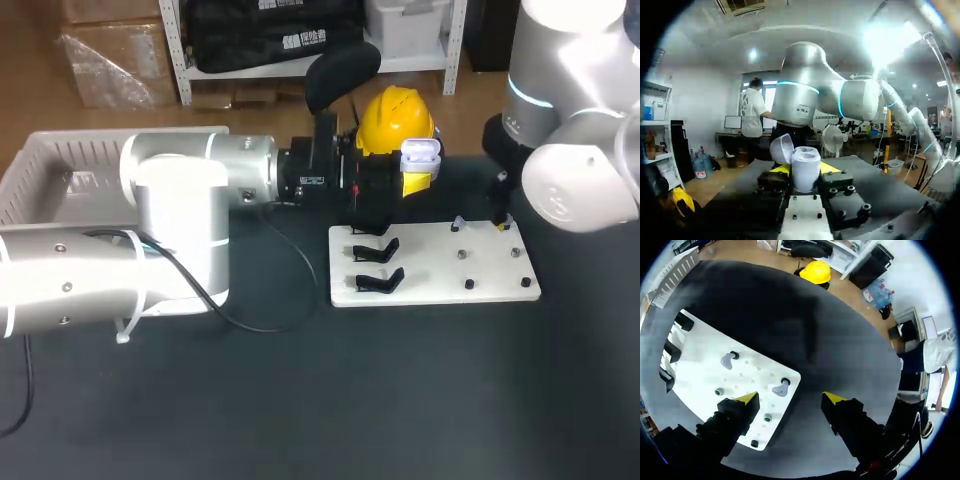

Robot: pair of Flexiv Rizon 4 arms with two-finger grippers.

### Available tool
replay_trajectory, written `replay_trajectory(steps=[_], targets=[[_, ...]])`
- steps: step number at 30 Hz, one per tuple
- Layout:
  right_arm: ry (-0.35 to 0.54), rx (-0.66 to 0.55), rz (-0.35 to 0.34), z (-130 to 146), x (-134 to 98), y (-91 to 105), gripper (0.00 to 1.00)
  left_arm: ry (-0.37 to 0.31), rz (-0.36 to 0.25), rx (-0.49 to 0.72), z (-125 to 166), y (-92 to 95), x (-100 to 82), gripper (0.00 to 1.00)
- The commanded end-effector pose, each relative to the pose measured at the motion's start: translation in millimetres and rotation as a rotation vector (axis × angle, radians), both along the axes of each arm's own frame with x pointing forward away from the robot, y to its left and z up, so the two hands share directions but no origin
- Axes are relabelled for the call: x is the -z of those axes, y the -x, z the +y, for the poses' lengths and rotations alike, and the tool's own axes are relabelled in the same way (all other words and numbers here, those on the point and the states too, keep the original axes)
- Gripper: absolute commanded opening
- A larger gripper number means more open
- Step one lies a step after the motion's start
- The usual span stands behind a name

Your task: Pick up each earbud case from the left stands, insert the matching earbuds, close the lid, and place the case in the box.

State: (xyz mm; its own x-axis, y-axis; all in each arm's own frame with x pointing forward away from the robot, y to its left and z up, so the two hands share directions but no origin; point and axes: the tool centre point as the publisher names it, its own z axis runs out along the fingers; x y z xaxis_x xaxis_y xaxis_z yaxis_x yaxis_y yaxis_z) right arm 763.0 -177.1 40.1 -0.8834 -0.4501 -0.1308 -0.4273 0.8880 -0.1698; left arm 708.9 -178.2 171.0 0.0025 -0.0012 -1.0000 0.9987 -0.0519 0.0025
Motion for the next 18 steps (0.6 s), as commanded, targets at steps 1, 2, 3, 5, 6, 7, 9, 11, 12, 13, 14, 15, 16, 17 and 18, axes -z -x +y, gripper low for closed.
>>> replay_trajectory(steps=[1, 2, 3, 5, 6, 7, 9, 11, 12, 13, 14, 15, 16, 17, 18], targets=[[0.004, 0.005, 0.015, 4.0, 3.7, -6.3, 0.7, 0.002, -0.001, 0.001, -0.4, -1.0, 0.5, 0.0], [0.004, 0.004, 0.017, 4.9, 4.2, -6.4, 0.69, 0.002, -0.001, 0.001, -0.4, -1.0, 0.5, 0.0], [0.003, 0.004, 0.022, 6.3, 4.4, -6.2, 0.69, 0.002, -0.001, 0.001, -0.4, -1.0, 0.5, 0.0], [0.003, 0.003, 0.028, 8.6, 4.0, -5.3, 0.68, 0.002, -0.001, 0.001, -0.4, -1.0, 0.5, 0.0], [0.003, 0.002, 0.03, 8.4, 5.4, -6.2, 0.68, 0.002, -0.001, 0.001, -0.4, -1.0, 0.5, 0.0], [0.007, 0.001, 0.036, 8.0, 6.7, -7.2, 0.7, 0.002, -0.001, 0.001, -0.4, -1.0, 0.5, 0.0], [0.01, 0.003, 0.046, 8.1, 9.2, -8.5, 0.78, 0.002, -0.001, 0.001, -0.4, -1.0, 0.5, 0.0], [0.009, 0.005, 0.047, 8.3, 10.2, -9.0, 0.73, 0.002, -0.001, 0.001, -0.4, -1.0, 0.5, 0.0], [0.011, 0.008, 0.049, 8.3, 10.5, -9.3, 0.66, 0.002, -0.001, 0.001, -0.4, -1.0, 0.5, 0.0], [0.01, 0.01, 0.048, 9.2, 10.4, -9.0, 0.59, 0.002, -0.001, 0.001, -0.4, -1.0, 0.5, 0.0], [0.01, 0.011, 0.049, 10.1, 10.2, -8.5, 0.54, 0.002, -0.001, 0.001, -0.4, -1.0, 0.5, 0.0], [0.01, 0.012, 0.05, 10.9, 10.3, -8.2, 0.52, 0.002, -0.001, 0.001, -0.4, -1.0, 0.5, 0.0], [0.01, 0.012, 0.051, 11.5, 10.5, -8.2, 0.51, 0.002, -0.001, 0.001, -0.4, -1.0, 0.5, 0.0], [0.012, 0.012, 0.052, 12.0, 10.7, -8.2, 0.49, 0.002, -0.001, 0.001, -0.4, -1.0, 0.5, 0.0], [0.013, 0.012, 0.053, 12.1, 10.8, -8.2, 0.49, 0.002, -0.001, 0.001, -0.4, -1.0, 0.5, 0.0]])
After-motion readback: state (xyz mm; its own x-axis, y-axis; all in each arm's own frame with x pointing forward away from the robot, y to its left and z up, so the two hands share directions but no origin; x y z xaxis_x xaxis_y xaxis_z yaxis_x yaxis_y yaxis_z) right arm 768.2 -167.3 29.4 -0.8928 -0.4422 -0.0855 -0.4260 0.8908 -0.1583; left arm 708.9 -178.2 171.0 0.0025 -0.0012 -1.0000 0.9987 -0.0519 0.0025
